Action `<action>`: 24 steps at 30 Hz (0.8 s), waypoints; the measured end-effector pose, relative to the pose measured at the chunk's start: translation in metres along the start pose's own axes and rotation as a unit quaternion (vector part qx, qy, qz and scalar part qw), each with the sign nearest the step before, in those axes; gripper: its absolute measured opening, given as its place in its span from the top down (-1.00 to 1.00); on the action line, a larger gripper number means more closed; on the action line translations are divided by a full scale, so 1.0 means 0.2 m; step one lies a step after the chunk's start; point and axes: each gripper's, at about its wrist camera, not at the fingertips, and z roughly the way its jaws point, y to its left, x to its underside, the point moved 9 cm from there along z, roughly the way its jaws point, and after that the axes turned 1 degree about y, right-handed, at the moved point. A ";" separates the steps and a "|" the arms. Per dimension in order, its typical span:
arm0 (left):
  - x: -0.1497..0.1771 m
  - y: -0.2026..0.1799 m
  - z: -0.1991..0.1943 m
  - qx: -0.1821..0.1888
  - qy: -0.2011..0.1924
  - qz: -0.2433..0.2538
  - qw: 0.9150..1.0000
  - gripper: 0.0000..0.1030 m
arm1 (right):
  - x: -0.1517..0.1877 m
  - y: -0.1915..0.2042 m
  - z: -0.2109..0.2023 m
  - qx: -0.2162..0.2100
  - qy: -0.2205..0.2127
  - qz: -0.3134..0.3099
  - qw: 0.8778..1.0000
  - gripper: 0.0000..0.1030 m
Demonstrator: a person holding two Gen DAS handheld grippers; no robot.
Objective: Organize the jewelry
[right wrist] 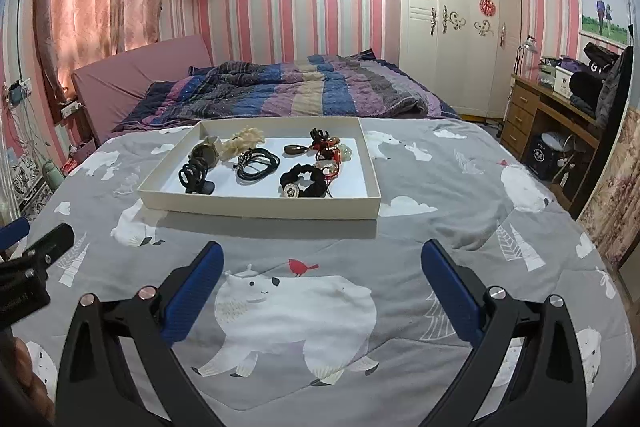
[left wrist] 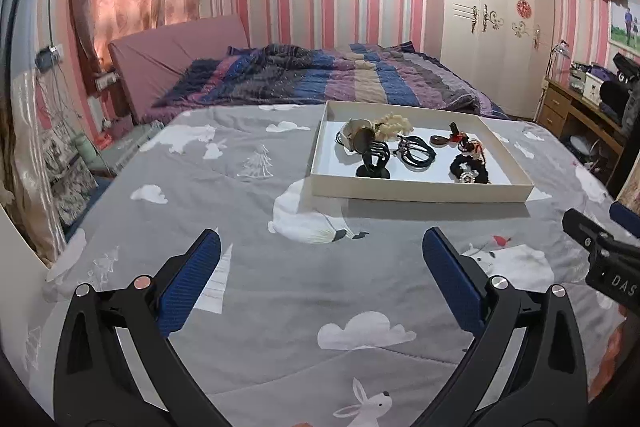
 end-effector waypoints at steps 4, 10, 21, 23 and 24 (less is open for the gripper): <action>0.01 0.00 -0.01 -0.001 -0.011 0.000 1.000 -0.94 | 0.01 0.00 0.02 0.000 -0.001 -0.001 1.000 -0.93; 0.01 0.01 -0.02 -0.014 -0.021 0.005 1.000 -0.94 | 0.03 0.02 0.04 0.002 -0.001 -0.014 1.000 -0.93; 0.02 0.01 -0.01 -0.013 -0.023 0.010 1.000 -0.94 | 0.04 0.03 0.02 0.017 -0.019 -0.027 0.999 -0.93; 0.02 0.01 -0.01 -0.013 -0.022 0.010 1.000 -0.94 | 0.03 0.02 0.01 0.019 -0.025 -0.027 0.999 -0.93; 0.02 0.01 -0.01 -0.014 -0.022 0.010 1.000 -0.94 | 0.03 0.02 0.00 0.020 -0.027 -0.027 0.999 -0.93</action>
